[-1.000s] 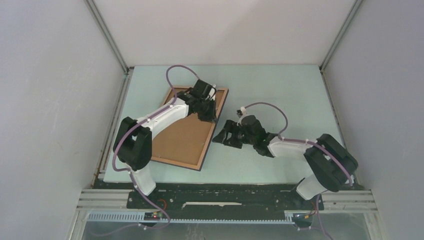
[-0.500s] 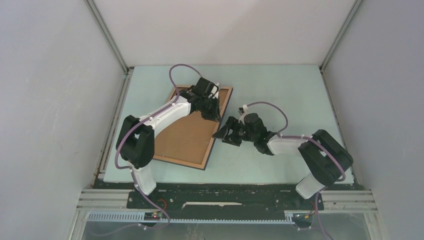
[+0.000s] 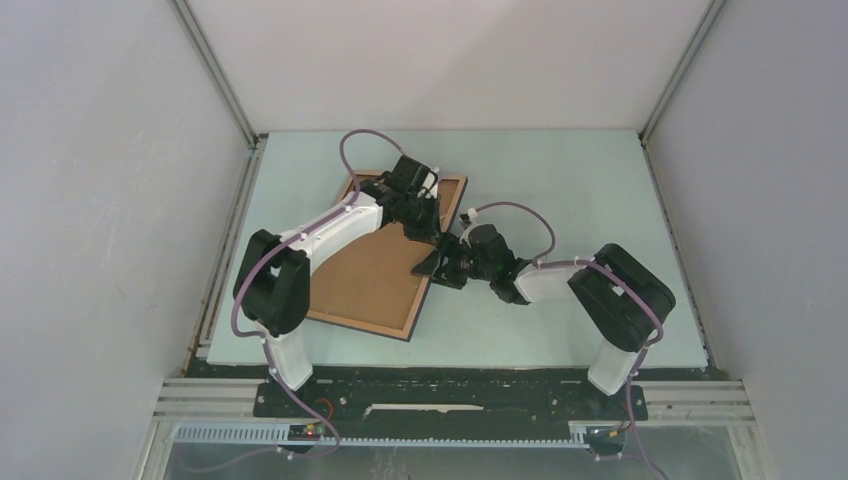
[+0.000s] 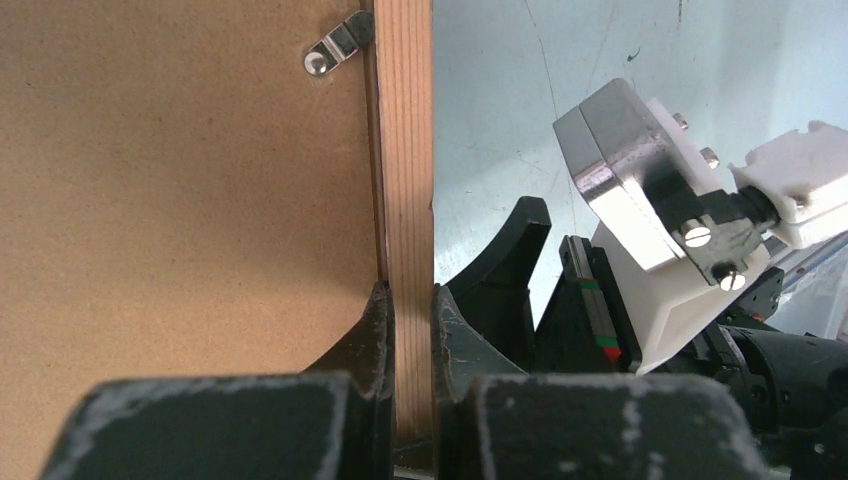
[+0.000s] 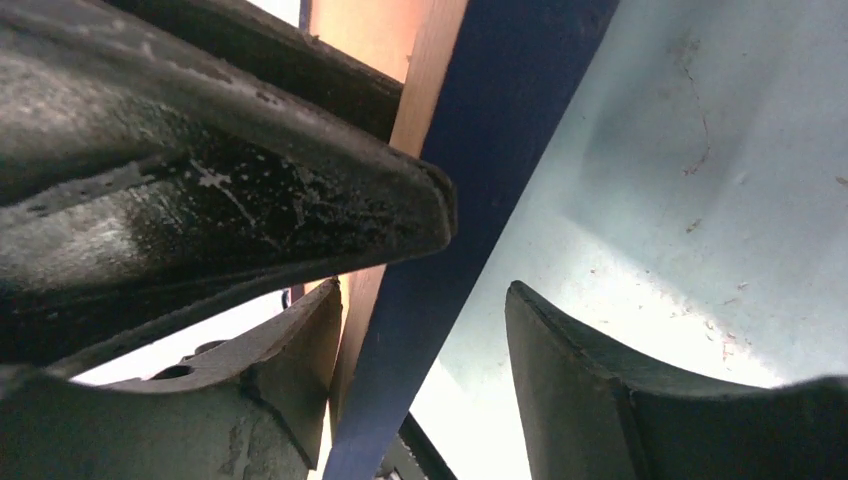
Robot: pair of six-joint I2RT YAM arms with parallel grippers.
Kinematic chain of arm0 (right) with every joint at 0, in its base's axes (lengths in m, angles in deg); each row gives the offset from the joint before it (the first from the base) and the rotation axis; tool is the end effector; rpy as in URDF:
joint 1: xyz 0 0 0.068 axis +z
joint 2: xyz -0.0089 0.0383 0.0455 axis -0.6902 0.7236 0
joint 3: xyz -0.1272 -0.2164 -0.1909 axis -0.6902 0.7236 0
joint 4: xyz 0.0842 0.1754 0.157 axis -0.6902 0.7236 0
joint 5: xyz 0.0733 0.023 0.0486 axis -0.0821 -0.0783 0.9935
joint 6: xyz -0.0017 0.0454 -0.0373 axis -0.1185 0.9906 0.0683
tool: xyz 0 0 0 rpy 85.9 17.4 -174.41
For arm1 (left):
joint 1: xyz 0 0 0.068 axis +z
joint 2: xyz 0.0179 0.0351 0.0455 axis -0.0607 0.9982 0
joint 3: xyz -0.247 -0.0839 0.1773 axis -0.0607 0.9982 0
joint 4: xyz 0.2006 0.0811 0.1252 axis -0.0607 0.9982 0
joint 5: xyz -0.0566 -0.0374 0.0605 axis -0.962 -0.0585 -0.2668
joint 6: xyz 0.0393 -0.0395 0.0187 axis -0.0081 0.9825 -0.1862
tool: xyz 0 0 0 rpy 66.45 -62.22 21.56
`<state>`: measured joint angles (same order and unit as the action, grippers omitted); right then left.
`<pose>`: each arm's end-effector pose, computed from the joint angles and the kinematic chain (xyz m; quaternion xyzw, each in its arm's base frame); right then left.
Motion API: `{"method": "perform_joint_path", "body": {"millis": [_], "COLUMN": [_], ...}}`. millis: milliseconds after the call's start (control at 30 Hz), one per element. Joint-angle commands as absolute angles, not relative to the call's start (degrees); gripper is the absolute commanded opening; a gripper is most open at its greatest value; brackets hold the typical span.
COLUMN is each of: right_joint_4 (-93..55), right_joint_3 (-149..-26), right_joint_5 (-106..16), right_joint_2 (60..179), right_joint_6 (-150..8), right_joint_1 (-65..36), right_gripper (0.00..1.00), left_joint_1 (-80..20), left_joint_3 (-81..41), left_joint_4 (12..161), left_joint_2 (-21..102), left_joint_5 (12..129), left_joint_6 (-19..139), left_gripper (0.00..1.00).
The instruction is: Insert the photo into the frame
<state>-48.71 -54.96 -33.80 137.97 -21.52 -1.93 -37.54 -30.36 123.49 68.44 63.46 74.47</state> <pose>0.2524 0.2437 0.2021 0.0213 0.8483 0.4780 0.2266 0.3212 -0.2307 0.2892 0.1056 0.9428 -0.2556 0.1860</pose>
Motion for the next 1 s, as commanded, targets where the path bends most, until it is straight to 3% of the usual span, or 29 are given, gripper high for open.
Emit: {"method": "perform_joint_path", "body": {"millis": [0, 267, 400, 500, 533, 600, 767, 967], "right_joint_4": [-54.5, -52.6, -50.2, -48.5, -48.1, -45.7, -32.4, -14.2], "right_joint_3": [-56.7, -56.7, -56.4, -56.0, -56.0, -56.0, -56.1, -56.8], "right_joint_5": [-35.8, -41.6, -46.4, -49.5, -49.7, -50.2, -49.9, -45.9], "right_joint_2": [139.1, 136.8, 134.9, 133.1, 132.3, 130.6, 124.4, 113.1], "right_joint_6": [-19.3, -17.9, -16.4, -16.2, -16.6, -17.6, -20.5, -30.5], "right_joint_1": [-1.4, 0.1, 2.0, 3.3, 3.5, 3.6, 0.7, -6.7], "right_gripper": [0.66, 0.64, 0.42, 0.20, 0.14, 0.02, 0.00, 0.00], "left_joint_1": [-38.3, -38.4, -38.4, -38.3, -38.3, -38.2, -37.9, -37.8], "left_joint_3": [-33.0, -33.3, -32.8, -33.1, -33.1, -33.4, -33.1, -33.2], "left_joint_4": [118.6, 118.1, 118.0, 118.8, 119.2, 120.7, 126.0, 132.2], "left_joint_2": [65.3, 64.1, 63.4, 63.1, 62.7, 61.2, 50.7, 35.5], "left_joint_5": [58.4, 57.8, 57.5, 57.8, 57.9, 57.6, 61.2, 70.0], "left_joint_6": [75.6, 76.2, 76.4, 75.7, 75.5, 74.4, 68.6, 61.7], "left_gripper": [0.00, 0.00, 0.00, 0.01, 0.05, 0.23, 0.59, 0.74]}}
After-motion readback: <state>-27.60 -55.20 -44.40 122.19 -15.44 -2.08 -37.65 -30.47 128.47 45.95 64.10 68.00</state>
